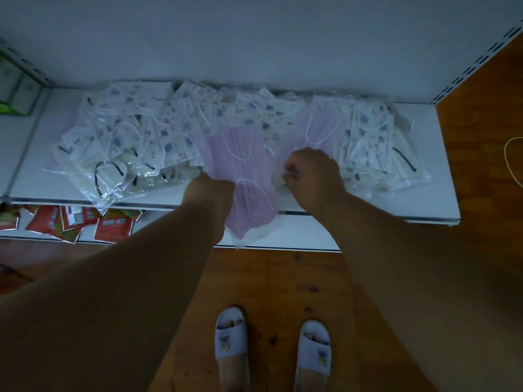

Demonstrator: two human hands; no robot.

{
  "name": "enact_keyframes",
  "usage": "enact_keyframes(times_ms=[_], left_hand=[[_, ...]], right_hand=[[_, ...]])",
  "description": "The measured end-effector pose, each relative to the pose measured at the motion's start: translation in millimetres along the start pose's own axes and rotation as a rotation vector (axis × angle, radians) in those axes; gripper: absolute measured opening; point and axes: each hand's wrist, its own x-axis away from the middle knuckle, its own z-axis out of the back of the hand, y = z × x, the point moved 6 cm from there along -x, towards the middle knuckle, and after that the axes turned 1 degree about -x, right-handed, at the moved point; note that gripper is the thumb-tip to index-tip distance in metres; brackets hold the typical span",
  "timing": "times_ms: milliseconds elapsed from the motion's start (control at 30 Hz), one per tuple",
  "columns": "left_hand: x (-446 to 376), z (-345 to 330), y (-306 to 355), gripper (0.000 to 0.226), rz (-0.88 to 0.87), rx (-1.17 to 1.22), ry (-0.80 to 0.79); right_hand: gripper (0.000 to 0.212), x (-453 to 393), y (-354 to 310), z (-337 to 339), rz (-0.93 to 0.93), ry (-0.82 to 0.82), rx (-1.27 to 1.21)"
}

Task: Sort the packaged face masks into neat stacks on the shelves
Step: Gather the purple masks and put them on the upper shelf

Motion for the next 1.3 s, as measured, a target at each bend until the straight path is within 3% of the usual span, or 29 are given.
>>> enact_keyframes(times_ms=[167,267,367,433,533,667,767,833,900,1000,1067,1133,1200,1300], left_hand=[[-1.5,11.9,-2.8,0.031,0.006,-0.008,0.010],[5.7,7.7,-5.9,0.040,0.009,-0.035,-0.007],[21.0,-3.0,-7.7,0.035,0.111,0.119,-0.074],[29.3,-12.7,-7.8,0.038,0.210,0.292,-0.145],[32.8,-18.9,-10.2,0.043,0.253,0.372,-0.184],[39.9,-13.7,-8.5,0.029,0.058,0.064,-0.181],[62.4,-8.1,-6.5,0.040,0.017,0.042,-0.266],[66.8,-3.9,-14.0,0.032,0.015,0.083,-0.277],[74.1,1.5,-24.0,0.016,0.033,0.126,-0.248],[94.5,1.8,-36.2,0.005,-0.046,0.107,-0.231],[116.4,2.9,-43.7,0.002,-0.058,0.152,-0.224],[144.5,3.9,-45.8,0.024,-0.044,0.252,-0.264],[175.5,10.1,-45.6,0.042,-0.037,0.324,-0.287],[231.4,28.6,-39.9,0.024,-0.008,0.394,-0.262]], right_hand=[[0.011,29.9,-2.3,15.8,-0.359,0.185,-0.794],[0.012,46.5,-25.1,19.3,-0.504,0.124,-1.106],[0.002,60.1,-51.0,15.6,-0.426,-0.160,-1.083],[0.015,69.8,-59.3,14.7,-0.353,-0.285,-1.058],[0.026,74.1,-53.2,16.2,-0.289,-0.249,-0.855],[0.019,85.0,-46.3,26.8,-0.230,-0.068,-0.625],[0.072,99.2,-42.5,21.9,-0.312,-0.097,-0.593],[0.104,107.9,-40.3,19.4,-0.408,-0.100,-0.725],[0.113,119.0,-37.0,15.8,-0.503,-0.118,-0.896],[0.093,138.9,-33.2,19.8,-0.591,-0.128,-0.990],[0.059,153.6,-29.2,30.0,-0.597,-0.085,-1.004],[0.032,174.2,-28.3,44.8,-0.649,-0.087,-1.164],[0.024,199.1,-31.1,63.7,-0.724,-0.130,-1.381],[0.023,237.3,-42.0,104.4,-0.775,-0.195,-1.546]])
